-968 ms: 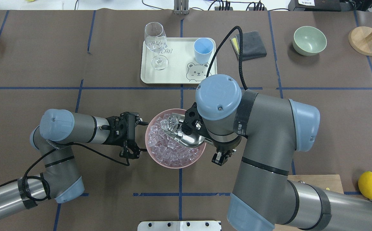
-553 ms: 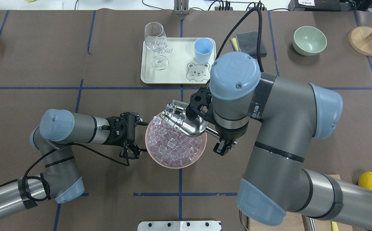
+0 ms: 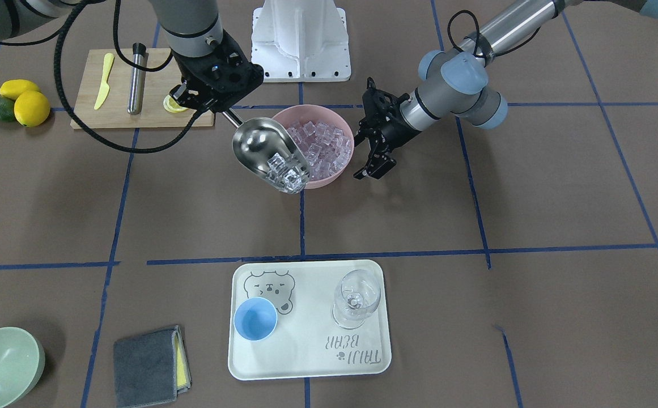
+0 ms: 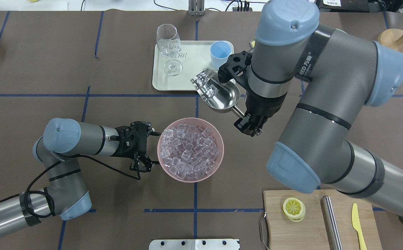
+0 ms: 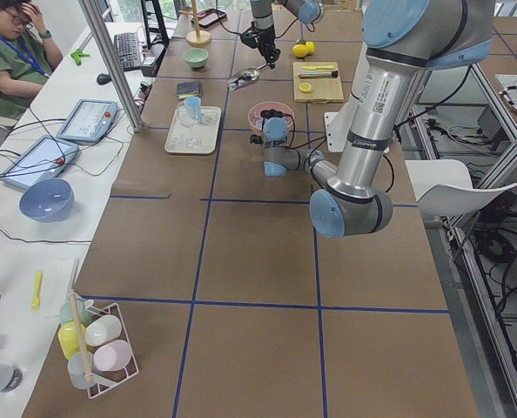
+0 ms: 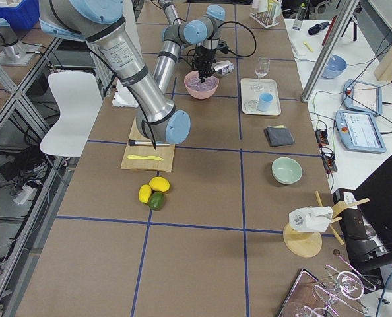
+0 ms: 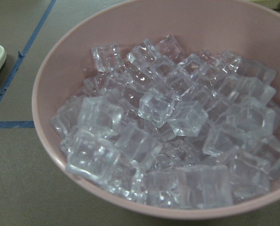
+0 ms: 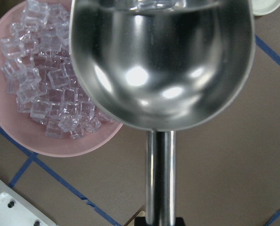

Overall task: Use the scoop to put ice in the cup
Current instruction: 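Lift the filled scoop and carry it over the blue cup on the tray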

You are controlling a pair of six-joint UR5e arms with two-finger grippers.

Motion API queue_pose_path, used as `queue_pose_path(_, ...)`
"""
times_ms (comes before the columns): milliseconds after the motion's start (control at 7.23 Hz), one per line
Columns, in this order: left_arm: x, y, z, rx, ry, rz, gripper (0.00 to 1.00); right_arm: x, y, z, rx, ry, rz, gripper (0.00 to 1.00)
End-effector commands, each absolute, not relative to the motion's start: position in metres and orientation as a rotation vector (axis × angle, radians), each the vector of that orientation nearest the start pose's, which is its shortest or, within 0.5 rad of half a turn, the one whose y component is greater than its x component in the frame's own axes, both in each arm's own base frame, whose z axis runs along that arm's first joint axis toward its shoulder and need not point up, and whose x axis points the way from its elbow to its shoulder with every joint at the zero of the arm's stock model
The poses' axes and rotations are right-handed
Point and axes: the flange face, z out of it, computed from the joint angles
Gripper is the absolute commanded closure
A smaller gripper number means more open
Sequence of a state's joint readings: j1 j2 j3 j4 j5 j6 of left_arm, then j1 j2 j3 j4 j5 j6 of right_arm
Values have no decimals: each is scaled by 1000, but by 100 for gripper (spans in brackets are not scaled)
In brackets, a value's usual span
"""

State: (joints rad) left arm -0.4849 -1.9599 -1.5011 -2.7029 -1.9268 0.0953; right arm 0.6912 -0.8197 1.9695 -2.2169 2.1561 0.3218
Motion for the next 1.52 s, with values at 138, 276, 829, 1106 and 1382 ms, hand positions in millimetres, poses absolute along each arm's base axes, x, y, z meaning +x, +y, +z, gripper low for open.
queue_pose_path(138,519,-384,346,1211,1013,1205,1,-406,-513,120,-57,-789,-511,100)
queue_pose_path(276,519,-385,347,1210,1012,1206,1,-411,-546,123,-96,-761,-466,100)
queue_pose_path(829,519,-385,349,1217,1016,1204,1,-441,-623,139,-183,-657,-479,100)
queue_pose_path(1106,520,-384,349,1217,1015,1204,1,-441,-632,163,-207,-569,-560,100)
queue_pose_path(1382,520,-384,349,1216,1017,1205,1,-428,-623,142,-255,-500,-639,100)
